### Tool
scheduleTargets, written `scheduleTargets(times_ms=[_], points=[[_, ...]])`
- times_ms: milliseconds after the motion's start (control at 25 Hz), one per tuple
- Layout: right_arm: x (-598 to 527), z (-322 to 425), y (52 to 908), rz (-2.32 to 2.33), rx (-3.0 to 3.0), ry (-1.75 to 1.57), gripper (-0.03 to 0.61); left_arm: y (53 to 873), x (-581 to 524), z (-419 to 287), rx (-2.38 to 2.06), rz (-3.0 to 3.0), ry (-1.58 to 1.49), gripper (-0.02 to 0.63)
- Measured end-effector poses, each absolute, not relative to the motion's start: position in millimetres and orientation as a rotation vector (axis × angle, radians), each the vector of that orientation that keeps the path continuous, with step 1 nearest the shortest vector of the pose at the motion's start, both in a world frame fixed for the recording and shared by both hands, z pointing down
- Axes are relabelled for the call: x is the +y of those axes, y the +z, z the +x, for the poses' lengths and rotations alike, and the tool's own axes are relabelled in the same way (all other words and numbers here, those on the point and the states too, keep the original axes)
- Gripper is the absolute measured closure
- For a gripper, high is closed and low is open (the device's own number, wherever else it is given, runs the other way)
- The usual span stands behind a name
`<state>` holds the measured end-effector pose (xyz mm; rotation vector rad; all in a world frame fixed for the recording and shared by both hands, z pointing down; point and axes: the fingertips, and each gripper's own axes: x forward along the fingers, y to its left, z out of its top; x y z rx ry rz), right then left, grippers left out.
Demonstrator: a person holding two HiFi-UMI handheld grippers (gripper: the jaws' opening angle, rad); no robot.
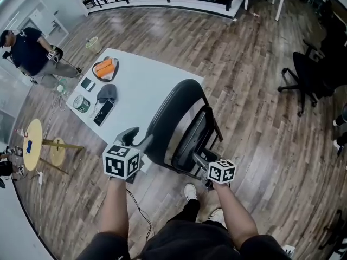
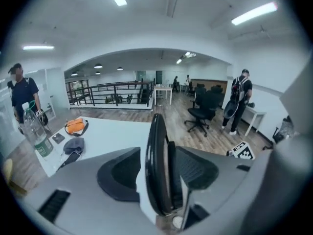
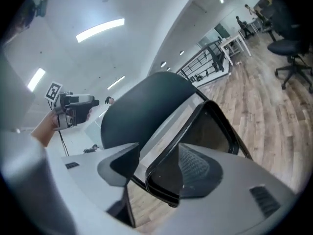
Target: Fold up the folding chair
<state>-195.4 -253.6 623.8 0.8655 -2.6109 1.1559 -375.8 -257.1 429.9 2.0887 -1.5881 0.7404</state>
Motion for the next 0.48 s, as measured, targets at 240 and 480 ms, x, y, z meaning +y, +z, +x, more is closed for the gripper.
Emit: scheduleTargets(times_ms=[240, 480], points=[[-205, -124, 541, 0.994, -2.715, 0.726, 0.416, 385, -207, -292, -1.634, 2.311, 0.385, 0.547], [-154, -16, 461, 1.364, -2.668, 0.305, 0.563, 367, -157, -178, -1.591, 2.483, 0.204, 0.609]])
